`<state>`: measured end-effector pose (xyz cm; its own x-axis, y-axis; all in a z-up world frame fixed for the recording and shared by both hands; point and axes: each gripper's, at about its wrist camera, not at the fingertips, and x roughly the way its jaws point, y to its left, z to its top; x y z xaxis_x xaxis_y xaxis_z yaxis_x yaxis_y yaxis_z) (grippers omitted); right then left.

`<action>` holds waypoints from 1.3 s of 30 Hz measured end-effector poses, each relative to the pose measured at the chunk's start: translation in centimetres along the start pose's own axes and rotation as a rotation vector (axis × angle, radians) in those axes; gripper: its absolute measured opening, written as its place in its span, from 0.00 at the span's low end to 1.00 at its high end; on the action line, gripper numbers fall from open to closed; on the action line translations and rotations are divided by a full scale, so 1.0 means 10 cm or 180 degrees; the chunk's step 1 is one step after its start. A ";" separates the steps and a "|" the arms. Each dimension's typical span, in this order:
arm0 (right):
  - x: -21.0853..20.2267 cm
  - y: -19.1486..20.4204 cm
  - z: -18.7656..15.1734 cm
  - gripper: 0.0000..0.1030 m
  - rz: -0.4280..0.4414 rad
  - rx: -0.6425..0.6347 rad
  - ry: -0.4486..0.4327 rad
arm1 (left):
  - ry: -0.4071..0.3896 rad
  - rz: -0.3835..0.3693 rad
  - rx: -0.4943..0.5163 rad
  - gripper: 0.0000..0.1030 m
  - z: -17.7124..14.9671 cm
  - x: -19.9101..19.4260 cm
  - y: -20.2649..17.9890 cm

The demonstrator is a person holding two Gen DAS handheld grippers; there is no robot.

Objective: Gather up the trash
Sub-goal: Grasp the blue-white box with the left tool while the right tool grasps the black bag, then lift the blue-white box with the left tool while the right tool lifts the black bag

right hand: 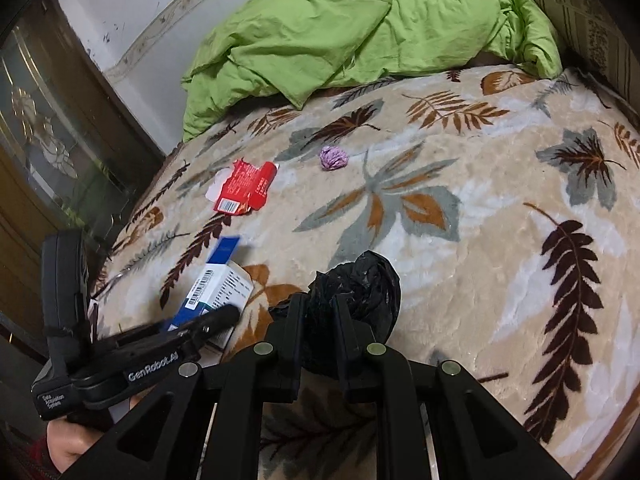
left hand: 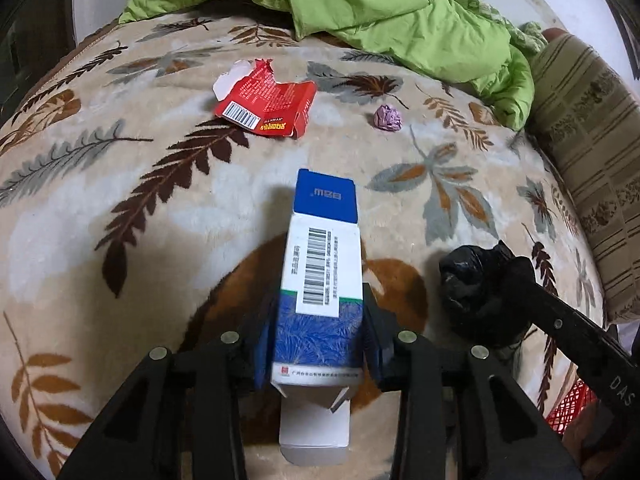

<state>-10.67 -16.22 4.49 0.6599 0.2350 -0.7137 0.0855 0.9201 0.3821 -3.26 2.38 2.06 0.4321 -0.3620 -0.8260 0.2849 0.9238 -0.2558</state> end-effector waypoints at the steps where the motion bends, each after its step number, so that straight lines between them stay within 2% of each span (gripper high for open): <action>1: 0.00 -0.01 0.00 0.16 -0.0011 0.0004 -0.0007 | -0.0010 0.0000 0.0013 0.35 -0.01 0.00 0.00; 9: 0.09 0.09 -0.02 0.21 -0.0171 -0.0169 0.0088 | -0.0074 0.0023 0.0028 0.32 -0.04 -0.05 0.01; 12: 0.08 0.11 -0.03 0.21 -0.0203 -0.0235 0.0073 | -0.0123 0.0036 0.0062 0.32 -0.06 -0.08 -0.01; 14: 0.05 0.13 -0.04 0.17 -0.0195 -0.0269 0.0034 | -0.0178 0.0018 0.0073 0.32 -0.08 -0.12 -0.02; 16: -0.01 0.15 -0.04 0.13 -0.0195 -0.0293 -0.0057 | -0.0242 0.0004 0.0090 0.32 -0.10 -0.18 -0.05; 23: -0.42 0.18 -0.11 0.13 -0.0061 -0.0276 -0.0524 | -0.0558 0.0075 0.0204 0.32 -0.31 -0.57 -0.17; 29: -0.74 0.20 -0.27 0.13 0.0026 -0.0297 -0.0788 | -0.0778 0.0262 0.0427 0.32 -0.49 -0.74 -0.35; 35: -0.65 0.12 -0.22 0.13 0.0049 -0.0147 -0.0681 | -0.0801 0.0358 0.0515 0.32 -0.48 -0.69 -0.39; 39: -0.62 0.15 -0.22 0.13 0.0022 -0.0195 -0.0662 | -0.0822 0.0381 0.0547 0.32 -0.49 -0.69 -0.41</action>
<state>-16.31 -15.63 8.15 0.8007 0.1776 -0.5721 0.0390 0.9376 0.3456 -11.60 1.67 6.32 0.6676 -0.2920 -0.6849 0.3495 0.9351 -0.0580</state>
